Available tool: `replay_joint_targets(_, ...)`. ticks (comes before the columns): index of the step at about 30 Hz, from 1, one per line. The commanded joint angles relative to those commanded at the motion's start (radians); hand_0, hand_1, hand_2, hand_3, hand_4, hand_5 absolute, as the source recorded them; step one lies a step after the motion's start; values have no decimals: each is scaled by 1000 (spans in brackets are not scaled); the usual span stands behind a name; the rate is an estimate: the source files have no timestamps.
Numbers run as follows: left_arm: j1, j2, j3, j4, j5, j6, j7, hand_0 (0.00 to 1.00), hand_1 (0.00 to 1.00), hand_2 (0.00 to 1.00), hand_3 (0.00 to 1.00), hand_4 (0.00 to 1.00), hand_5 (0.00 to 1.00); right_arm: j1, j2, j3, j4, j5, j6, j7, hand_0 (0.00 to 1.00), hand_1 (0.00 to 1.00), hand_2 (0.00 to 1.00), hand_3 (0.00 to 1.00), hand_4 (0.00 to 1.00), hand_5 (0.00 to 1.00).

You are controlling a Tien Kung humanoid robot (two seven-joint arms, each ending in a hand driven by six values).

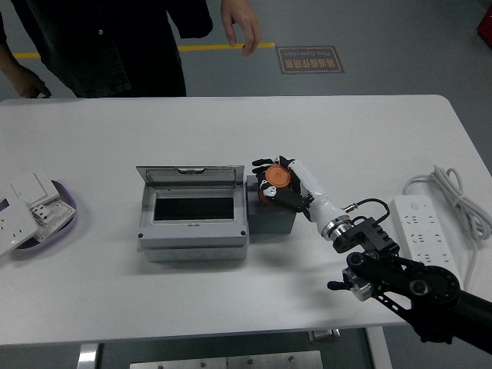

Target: Pick up the cylinder from the cube,place it in the box,flap close box

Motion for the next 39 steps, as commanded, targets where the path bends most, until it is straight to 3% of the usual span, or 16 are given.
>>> replay_joint_targets(8,1,0,-3,0,1,0,-1,592,615,608,627,680,216,-8,1,28,16,-3,-16,0,703,648,591,624,157,2)
replay_joint_targets(9,1,0,-2,0,1,1,-1,592,615,609,626,680,215,-10,2,34,19,-5,-19,0,593,601,534,513,2,2)
replay_joint_targets(14,2,1,-2,0,-1,2,-2,592,615,609,626,680,215,-25,1,91,51,-13,-42,12,593,601,534,513,2,2)
replay_joint_targets(15,2,1,-1,0,-2,2,-2,592,615,608,626,682,217,-31,0,107,61,-14,-47,16,544,537,488,348,2,2)
replay_joint_targets(26,3,-2,-2,1,-4,3,-1,592,615,609,627,683,218,-118,-39,274,224,-79,-128,34,492,475,440,292,2,2)
replay_joint_targets(27,3,-2,-2,1,-5,3,-1,593,615,608,627,683,223,-128,-44,291,245,-98,-135,30,386,395,389,268,2,2)
replay_joint_targets(32,4,-3,-3,2,-5,3,-2,593,615,608,627,683,223,-164,-71,353,356,-213,-173,-16,386,395,389,268,2,2)
replay_joint_targets(33,4,-4,-2,2,-4,3,-2,593,616,609,625,683,227,-166,-76,357,379,-245,-177,-36,209,293,360,248,2,2)
replay_joint_targets(34,4,-4,-2,2,-4,3,-2,593,616,609,625,683,227,-167,-79,359,398,-272,-178,-53,209,293,360,248,2,2)
replay_joint_targets(38,3,-5,-2,2,-4,4,-2,593,616,609,625,683,227,-154,-85,348,465,-406,-126,-143,209,293,360,248,2,2)
replay_joint_targets(39,3,-5,-2,2,-4,4,-1,593,618,608,626,683,226,-150,-85,343,473,-439,-108,-166,106,229,340,236,2,2)
